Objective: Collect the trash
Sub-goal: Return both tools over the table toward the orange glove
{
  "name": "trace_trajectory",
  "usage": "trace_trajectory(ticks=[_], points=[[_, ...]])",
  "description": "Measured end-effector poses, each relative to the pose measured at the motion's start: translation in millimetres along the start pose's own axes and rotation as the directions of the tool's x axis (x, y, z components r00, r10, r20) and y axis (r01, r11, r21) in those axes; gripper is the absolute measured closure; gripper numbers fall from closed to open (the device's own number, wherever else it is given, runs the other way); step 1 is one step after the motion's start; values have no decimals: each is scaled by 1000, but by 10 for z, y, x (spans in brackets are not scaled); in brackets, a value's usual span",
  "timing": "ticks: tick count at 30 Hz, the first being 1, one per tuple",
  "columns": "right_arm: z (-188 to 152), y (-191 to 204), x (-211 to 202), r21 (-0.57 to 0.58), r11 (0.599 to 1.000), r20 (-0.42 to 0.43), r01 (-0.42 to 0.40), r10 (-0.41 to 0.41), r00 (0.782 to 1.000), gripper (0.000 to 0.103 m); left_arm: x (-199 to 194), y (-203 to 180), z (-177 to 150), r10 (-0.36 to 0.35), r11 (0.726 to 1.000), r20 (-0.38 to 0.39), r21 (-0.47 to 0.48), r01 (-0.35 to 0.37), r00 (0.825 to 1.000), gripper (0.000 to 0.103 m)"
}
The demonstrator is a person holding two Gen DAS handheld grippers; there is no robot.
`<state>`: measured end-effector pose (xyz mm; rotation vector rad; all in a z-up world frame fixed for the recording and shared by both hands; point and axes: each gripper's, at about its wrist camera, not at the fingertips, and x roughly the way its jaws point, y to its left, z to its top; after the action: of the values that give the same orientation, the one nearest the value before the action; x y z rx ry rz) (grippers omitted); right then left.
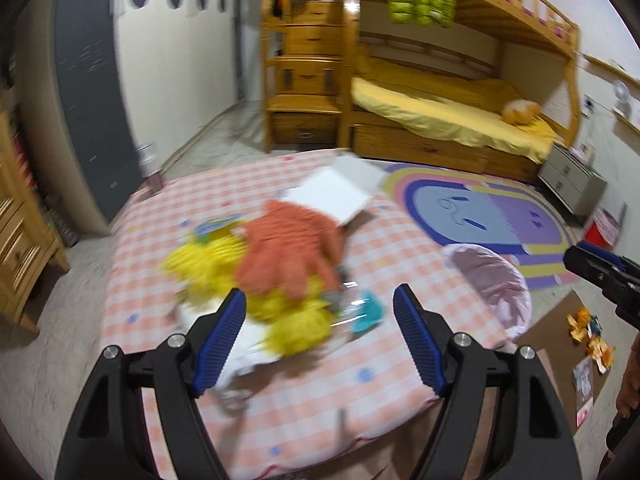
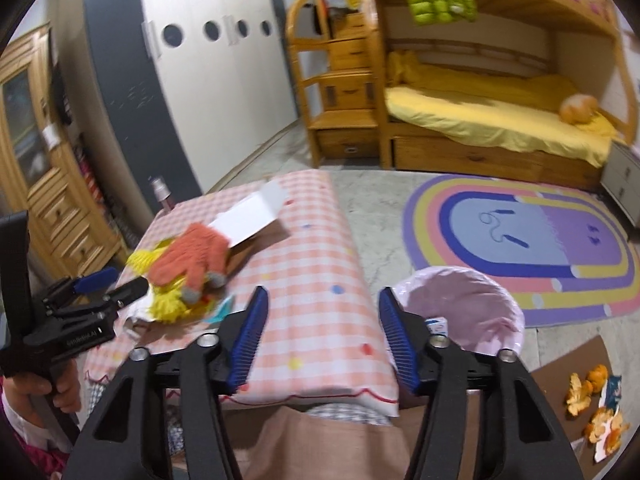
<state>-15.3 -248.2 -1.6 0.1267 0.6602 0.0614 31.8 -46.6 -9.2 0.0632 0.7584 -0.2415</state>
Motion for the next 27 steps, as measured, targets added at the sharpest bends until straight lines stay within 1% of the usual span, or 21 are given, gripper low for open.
trace_trajectory(ticks=[3,6,11,16,21,27], points=[[32,191,40,-43,999,-10,-28,27,1000,52,-53,240,-51,53,997,-5,-50,-53,999,29],[65,290,78,-65,997,-21,-48,46,999,52,-91,434,-110,97,992,-14,-85,-98,995,29],[122,464,181,-96,990,-42,-105,101,994,51,-100,634,-165,127,985,-23,-114,-129,992,29],[153,645,384,-128,983,-81,-134,124,989,51,-52,774,-155,152,980,-35,-125,-155,988,29],[227,815,587,-158,975,-101,-154,140,985,51,16,948,-114,182,971,-43,-151,-186,982,27],[395,1005,971,-182,966,-127,-185,163,978,50,130,1189,-18,208,961,-53,-177,-214,977,26]])
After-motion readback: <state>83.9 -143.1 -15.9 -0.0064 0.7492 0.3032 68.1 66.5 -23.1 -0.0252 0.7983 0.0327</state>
